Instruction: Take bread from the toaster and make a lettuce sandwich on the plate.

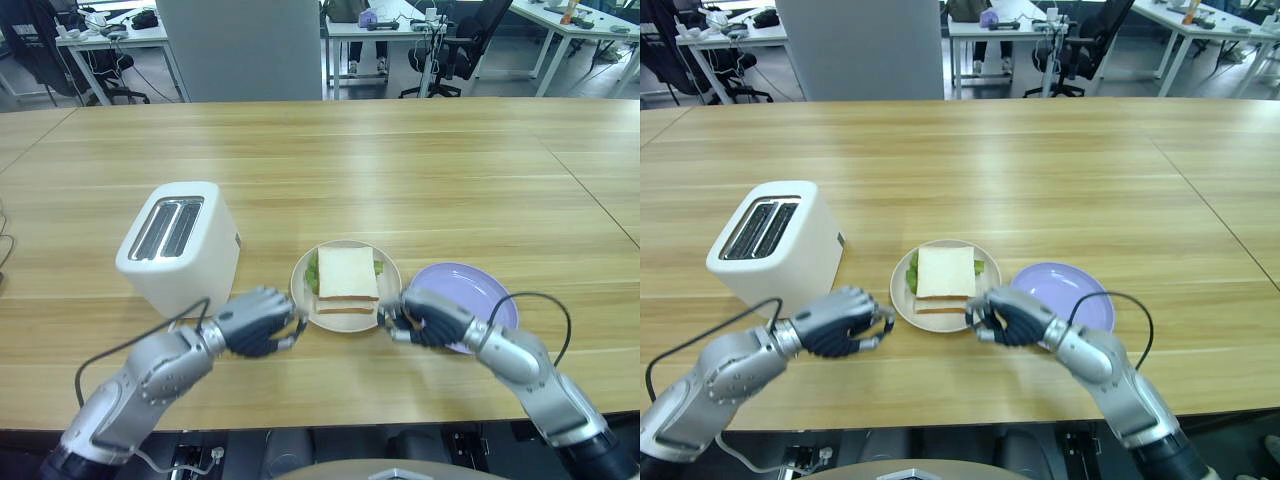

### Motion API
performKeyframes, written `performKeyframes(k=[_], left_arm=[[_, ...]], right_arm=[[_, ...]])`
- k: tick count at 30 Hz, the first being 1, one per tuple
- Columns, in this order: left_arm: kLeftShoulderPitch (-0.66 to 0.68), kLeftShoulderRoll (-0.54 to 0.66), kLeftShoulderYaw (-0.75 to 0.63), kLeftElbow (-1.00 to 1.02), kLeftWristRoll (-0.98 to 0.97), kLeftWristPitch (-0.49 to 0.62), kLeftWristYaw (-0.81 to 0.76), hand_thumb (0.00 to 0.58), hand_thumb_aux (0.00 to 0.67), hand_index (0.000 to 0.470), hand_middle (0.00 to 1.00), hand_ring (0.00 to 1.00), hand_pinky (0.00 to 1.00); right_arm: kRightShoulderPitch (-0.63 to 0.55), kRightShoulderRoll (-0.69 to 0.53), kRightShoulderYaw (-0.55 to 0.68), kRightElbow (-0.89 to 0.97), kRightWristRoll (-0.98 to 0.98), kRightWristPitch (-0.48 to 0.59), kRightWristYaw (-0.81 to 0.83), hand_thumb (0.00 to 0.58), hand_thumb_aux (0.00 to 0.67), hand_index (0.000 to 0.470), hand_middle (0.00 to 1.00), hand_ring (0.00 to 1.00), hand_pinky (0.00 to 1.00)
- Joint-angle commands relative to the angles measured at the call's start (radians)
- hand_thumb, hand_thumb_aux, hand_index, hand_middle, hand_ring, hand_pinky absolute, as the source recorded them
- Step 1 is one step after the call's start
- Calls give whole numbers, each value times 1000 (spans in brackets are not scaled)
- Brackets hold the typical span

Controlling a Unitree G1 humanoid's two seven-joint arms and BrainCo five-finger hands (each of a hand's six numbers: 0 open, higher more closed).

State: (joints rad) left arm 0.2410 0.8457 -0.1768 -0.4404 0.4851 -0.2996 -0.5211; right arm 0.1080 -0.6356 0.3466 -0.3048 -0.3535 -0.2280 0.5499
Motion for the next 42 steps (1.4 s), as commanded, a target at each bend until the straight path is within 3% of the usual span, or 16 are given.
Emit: performKeyframes(k=[1,6,13,21,26,31,38,42], left_arm=[[1,-15,-89,42,114,59,-80,580,670,460,1000,1000,1000],[-51,-97,-184,150,348,181,-81,580,670,460,1000,1000,1000],[-180,-215,-279,255,466,248,-108,580,670,460,1000,1000,1000],[-488,-383,-337,612,524,275,50,580,670,460,1000,1000,1000],[-790,-510,-378,1020,571,308,297,580,670,460,1000,1000,1000],[-942,-576,-409,1273,549,292,437,580,670,460,1000,1000,1000],[-945,-547,-420,1284,508,255,480,580,670,460,1000,1000,1000],[-815,-437,-404,994,510,260,434,580,670,460,1000,1000,1000]], right_arm=[[17,-15,73,3,-96,58,72,580,670,460,1000,1000,1000],[-4,28,165,75,-251,59,35,580,670,460,1000,1000,1000],[-145,149,243,287,-417,49,-97,580,670,460,1000,1000,1000],[-499,298,281,735,-526,38,-338,580,670,460,1000,1000,1000],[-783,432,336,1155,-592,33,-545,580,670,460,1000,1000,1000],[-928,510,361,1395,-594,24,-656,580,670,460,1000,1000,1000],[-951,481,357,1420,-562,-23,-696,580,670,460,1000,1000,1000],[-832,327,327,1138,-538,-72,-659,580,670,460,1000,1000,1000]])
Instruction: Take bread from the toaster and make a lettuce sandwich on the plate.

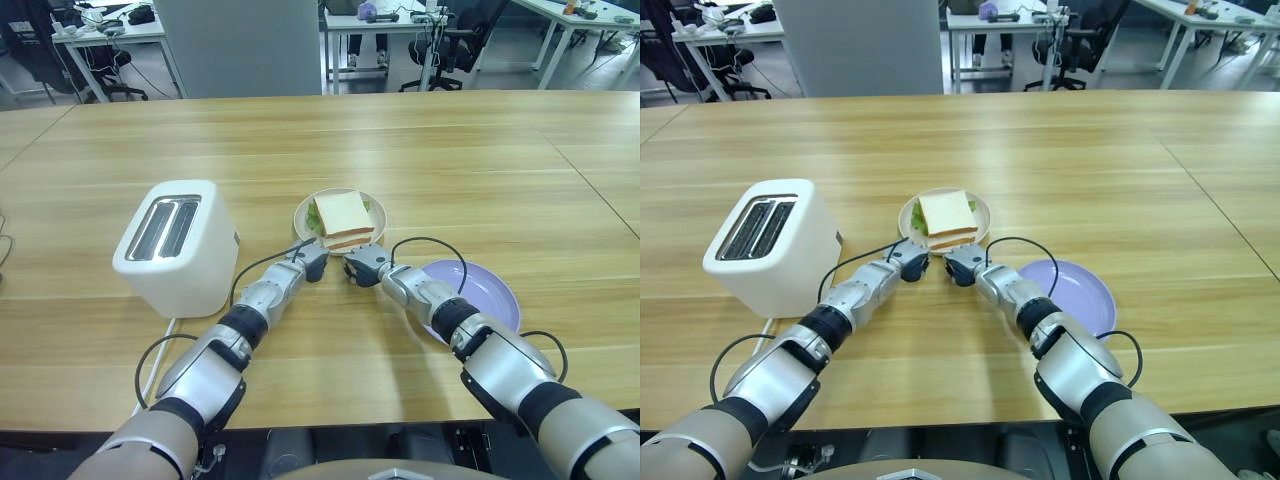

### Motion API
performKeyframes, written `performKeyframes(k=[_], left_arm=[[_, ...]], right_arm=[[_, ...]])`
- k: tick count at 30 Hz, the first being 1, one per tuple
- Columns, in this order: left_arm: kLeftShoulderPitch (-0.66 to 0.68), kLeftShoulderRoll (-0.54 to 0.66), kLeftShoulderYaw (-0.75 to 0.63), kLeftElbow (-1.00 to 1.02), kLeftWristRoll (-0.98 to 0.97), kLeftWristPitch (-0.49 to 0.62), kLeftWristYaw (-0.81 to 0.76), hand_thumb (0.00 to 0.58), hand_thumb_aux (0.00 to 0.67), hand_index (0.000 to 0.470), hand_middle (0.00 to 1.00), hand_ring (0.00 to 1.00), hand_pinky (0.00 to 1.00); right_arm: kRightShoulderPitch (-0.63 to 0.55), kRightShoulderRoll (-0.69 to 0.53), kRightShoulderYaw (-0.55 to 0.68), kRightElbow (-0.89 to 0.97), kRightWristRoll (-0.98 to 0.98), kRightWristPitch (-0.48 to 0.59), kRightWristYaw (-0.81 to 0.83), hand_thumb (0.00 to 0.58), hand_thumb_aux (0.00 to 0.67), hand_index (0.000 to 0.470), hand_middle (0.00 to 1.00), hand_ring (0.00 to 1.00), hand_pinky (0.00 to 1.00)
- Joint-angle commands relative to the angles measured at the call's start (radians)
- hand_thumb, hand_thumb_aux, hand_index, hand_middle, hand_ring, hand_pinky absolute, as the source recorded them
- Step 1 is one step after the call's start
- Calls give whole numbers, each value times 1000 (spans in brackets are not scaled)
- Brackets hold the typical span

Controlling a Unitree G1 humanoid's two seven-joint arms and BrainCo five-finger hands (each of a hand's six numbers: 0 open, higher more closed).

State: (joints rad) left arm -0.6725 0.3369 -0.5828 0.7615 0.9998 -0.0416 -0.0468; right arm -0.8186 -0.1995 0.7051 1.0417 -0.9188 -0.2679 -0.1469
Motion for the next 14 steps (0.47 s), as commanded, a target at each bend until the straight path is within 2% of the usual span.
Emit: performKeyframes(k=[1,3,4,5,6,7,11,14], left_arm=[[149,110,14,-321,-1,7,-61,580,670,460,1000,1000,1000],[256,177,49,-541,-3,15,-90,580,667,458,1000,1000,1000],[322,212,73,-659,3,29,-107,542,499,343,1000,1000,1000],[384,240,97,-763,7,37,-116,294,200,137,620,620,620],[453,263,125,-870,10,49,-123,0,0,0,122,122,122],[515,281,151,-959,18,59,-127,0,0,0,0,0,0],[747,282,268,-1219,-49,47,-84,0,0,0,0,0,0],[882,256,332,-1349,-67,1,-2,0,0,0,0,0,0]], right_arm=[[154,-170,-52,-337,36,-32,67,580,670,460,1000,1000,1000],[278,-281,-103,-594,57,-27,124,580,670,460,976,976,976],[351,-333,-138,-725,75,-26,147,580,670,460,922,922,922],[423,-376,-175,-837,93,-25,159,468,376,258,702,702,702],[504,-418,-218,-955,117,-28,169,0,0,0,439,439,439],[580,-451,-261,-1055,142,-26,179,0,0,0,0,0,0],[894,-491,-457,-1387,218,-29,133,0,0,0,0,0,0],[1039,-469,-557,-1529,212,-66,74,0,0,0,0,0,0]])
